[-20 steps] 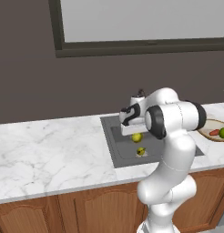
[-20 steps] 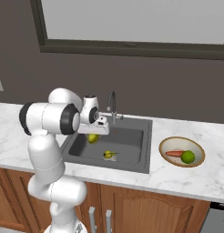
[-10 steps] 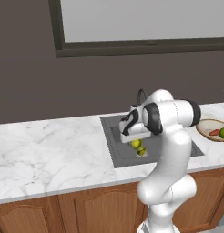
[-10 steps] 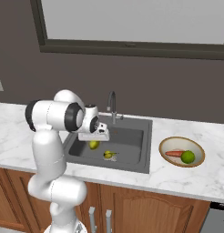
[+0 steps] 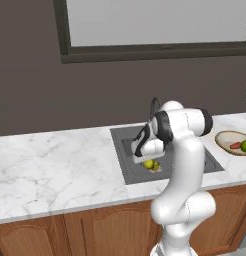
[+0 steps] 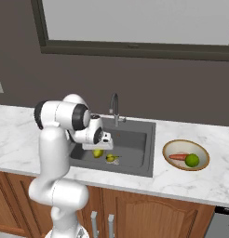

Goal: There is a mixed pile of frozen fruits and vegetables on the counter. Locate all the frozen vegetables and place the items in a bowl on the counter. Take all the frozen fruits and defrost them in a running sink.

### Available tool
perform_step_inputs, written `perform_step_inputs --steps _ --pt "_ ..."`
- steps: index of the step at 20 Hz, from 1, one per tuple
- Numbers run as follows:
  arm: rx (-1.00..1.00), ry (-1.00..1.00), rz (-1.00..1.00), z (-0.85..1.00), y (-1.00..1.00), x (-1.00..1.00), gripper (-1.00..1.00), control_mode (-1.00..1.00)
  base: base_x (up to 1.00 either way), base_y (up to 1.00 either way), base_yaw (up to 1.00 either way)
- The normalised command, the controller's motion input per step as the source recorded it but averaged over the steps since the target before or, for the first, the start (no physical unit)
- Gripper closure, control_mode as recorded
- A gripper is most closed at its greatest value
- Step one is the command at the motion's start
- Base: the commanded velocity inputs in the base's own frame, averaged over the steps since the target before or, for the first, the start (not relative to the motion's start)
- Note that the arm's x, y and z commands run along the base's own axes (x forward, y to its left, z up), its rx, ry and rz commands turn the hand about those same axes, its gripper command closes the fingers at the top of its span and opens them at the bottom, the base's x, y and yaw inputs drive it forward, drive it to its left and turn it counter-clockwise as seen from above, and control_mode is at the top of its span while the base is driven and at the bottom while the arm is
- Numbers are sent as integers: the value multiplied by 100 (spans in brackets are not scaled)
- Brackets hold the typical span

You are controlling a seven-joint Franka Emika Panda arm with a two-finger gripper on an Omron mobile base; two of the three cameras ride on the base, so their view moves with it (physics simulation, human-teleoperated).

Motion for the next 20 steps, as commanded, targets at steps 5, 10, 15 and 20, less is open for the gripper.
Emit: perform_step_inputs --steps 5,10,15,20 --pt "0 0 0 -28 -7 19 100 -100 0 0 0" --pt "0 0 0 -28 -1 18 100 -100 0 0 0" --pt "0 0 0 -23 0 16 100 -100 0 0 0" --pt "0 -1 0 -15 0 12 100 -100 0 0 0"
